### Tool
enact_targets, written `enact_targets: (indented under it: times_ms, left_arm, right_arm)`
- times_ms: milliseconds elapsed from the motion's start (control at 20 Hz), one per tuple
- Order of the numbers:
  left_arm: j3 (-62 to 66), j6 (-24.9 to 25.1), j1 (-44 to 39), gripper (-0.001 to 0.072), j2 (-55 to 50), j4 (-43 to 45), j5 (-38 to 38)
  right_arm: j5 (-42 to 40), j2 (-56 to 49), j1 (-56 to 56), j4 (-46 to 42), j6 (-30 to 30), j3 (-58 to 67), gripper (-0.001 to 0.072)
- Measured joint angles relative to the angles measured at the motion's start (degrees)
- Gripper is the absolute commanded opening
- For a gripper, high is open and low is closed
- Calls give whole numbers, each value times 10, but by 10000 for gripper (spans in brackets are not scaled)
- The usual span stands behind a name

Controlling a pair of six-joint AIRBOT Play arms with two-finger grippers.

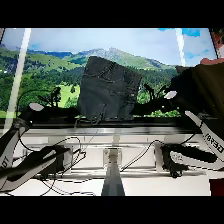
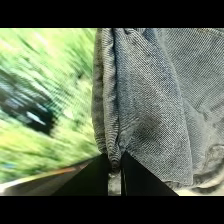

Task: Fold the clothes and pants, and hang the long-sleeved shirts on hangers.

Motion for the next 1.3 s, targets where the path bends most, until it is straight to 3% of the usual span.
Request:
enact_targets:
  times_ms: [400,800,1000,1100,1300]
  left_arm:
    - [167,-1,13,55,76,-29,-74]
    - [322,-22,101,54,368,-23,31]
    - [333,-120,117,54,493,73,23]
    - [320,-182,120,54,527,136,-29]
    - [218,-239,122,54,531,185,-70]
  right_arm:
    - [55,78,0,46,-18,178,39]
    - [65,229,1,109,71,376,39]
    - [68,306,37,111,150,388,39]
    - [56,329,77,73,201,367,39]
    - [-41,339,146,-34,326,275,38]
